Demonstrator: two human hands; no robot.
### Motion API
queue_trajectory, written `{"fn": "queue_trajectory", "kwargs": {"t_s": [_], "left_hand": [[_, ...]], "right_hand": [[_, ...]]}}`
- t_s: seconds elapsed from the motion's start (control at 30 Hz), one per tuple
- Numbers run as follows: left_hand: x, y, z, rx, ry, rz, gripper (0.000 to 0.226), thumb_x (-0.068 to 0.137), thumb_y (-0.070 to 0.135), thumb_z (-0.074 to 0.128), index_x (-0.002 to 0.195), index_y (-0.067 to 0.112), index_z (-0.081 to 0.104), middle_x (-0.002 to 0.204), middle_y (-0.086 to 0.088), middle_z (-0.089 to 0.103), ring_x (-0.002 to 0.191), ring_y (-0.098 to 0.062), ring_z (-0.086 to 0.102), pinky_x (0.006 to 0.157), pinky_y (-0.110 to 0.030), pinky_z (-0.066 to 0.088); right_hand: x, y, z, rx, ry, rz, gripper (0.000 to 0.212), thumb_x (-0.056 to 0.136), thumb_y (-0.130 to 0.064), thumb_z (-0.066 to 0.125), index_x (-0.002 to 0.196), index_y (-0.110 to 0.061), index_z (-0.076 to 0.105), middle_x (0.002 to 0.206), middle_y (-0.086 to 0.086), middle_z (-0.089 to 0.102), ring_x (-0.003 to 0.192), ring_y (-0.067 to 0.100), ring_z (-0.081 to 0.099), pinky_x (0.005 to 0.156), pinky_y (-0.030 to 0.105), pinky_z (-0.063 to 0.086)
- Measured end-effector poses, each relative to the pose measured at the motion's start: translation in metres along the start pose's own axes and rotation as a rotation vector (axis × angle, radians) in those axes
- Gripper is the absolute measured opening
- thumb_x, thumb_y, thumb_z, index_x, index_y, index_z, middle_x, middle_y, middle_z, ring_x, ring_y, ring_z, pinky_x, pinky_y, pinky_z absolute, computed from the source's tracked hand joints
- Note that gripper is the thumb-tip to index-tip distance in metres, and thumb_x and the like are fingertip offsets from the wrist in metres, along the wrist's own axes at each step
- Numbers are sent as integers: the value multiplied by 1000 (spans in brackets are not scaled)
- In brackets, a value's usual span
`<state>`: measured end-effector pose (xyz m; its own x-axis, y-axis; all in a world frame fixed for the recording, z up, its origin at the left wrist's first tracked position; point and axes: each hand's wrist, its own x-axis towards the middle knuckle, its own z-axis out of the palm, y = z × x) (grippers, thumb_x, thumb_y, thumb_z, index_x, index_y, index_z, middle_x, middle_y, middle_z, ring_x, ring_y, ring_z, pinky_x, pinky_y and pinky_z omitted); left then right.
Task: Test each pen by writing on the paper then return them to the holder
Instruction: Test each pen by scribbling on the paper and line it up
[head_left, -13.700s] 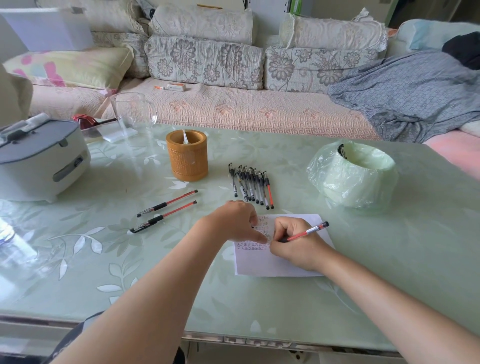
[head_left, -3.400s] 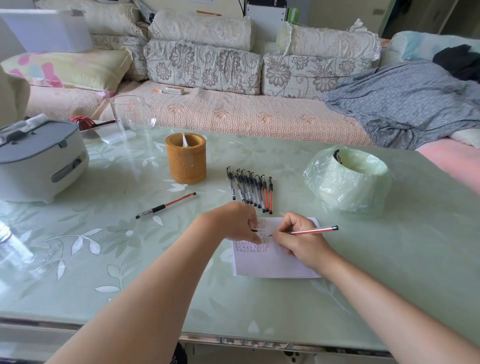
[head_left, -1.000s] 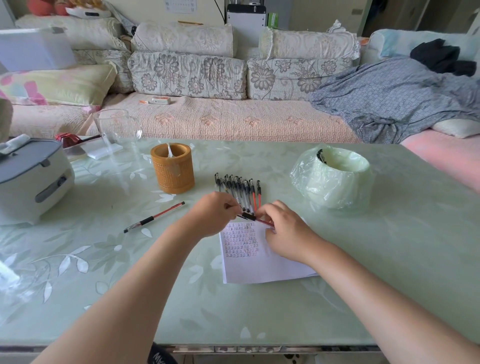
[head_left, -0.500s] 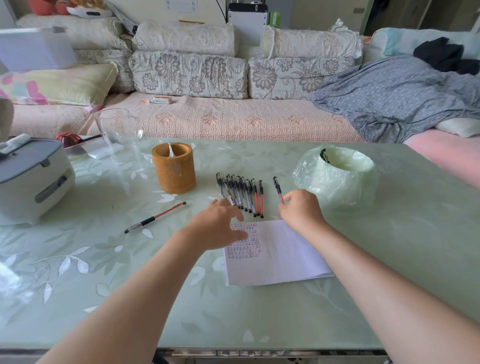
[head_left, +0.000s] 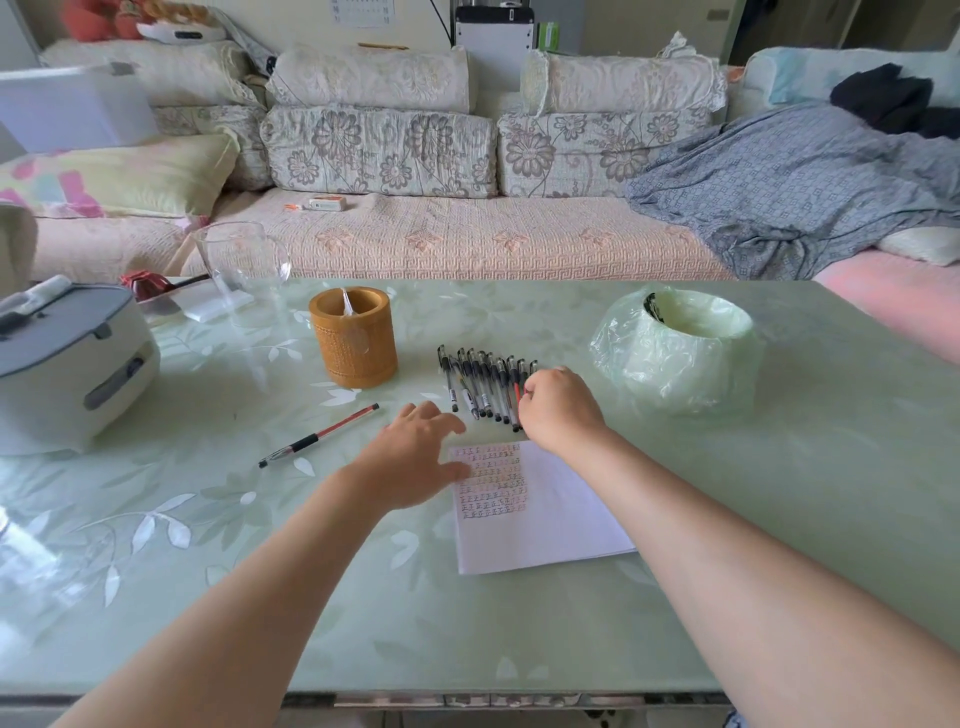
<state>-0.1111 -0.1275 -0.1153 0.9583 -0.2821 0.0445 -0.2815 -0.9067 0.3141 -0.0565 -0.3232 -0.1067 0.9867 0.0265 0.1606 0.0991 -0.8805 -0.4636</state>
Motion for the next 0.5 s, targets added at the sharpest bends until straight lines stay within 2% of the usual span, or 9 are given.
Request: {"fn": "queue_trajectory", "kwargs": {"t_s": [0.07,0.1,0.13,0.2,0.3,0.4,0.5], "left_hand": [[-4,-14,-7,26,80,-43,51,88,42,65,134,24,51,124,2,51,119,-18,43,100,-37,42],[-7,-22,-11,43,116,-73,49,90,39,63,134,22,51,125,1,52,119,-19,43,100,-37,42],[-9,-31,-16,56,144,-110,48,91,36,62,135,21,50,127,0,51,120,-21,42,101,-38,41],[-15,-51,-23,71,189,-194,48,92,31,59,137,18,49,132,-3,50,123,-24,40,102,-41,40],[-29,-77,-32,94,214,-315,43,93,21,54,136,13,49,134,-6,49,123,-28,41,100,-42,42],[-42,-94,-36,144,165,-411,25,93,14,46,115,11,58,118,-8,54,115,-29,47,86,-37,44],[-52,-103,-38,182,147,-435,28,91,9,45,111,14,65,112,-7,55,111,-28,50,81,-36,46]], "right_hand": [[-2,-14,3,21,-48,-71,21,83,-10,48,64,-15,54,83,7,51,89,30,54,69,32,39],[-4,-21,5,35,-75,-115,17,86,-13,50,80,-17,65,96,6,55,96,28,55,77,32,44],[-5,-30,8,47,-98,-159,20,89,-16,51,98,-19,69,107,5,56,100,26,56,86,32,46],[-10,-49,15,59,-148,-245,28,92,-18,52,116,-21,66,117,3,56,105,23,57,90,28,44],[-18,-74,29,57,-225,-350,33,93,-17,51,124,-20,63,123,3,56,114,21,55,97,30,43],[-26,-92,40,31,-281,-389,35,95,-18,50,129,-22,59,131,2,53,122,20,50,102,32,40],[-31,-105,50,41,-289,-429,38,94,-16,51,131,-21,57,136,2,50,129,21,43,108,33,35]]}}
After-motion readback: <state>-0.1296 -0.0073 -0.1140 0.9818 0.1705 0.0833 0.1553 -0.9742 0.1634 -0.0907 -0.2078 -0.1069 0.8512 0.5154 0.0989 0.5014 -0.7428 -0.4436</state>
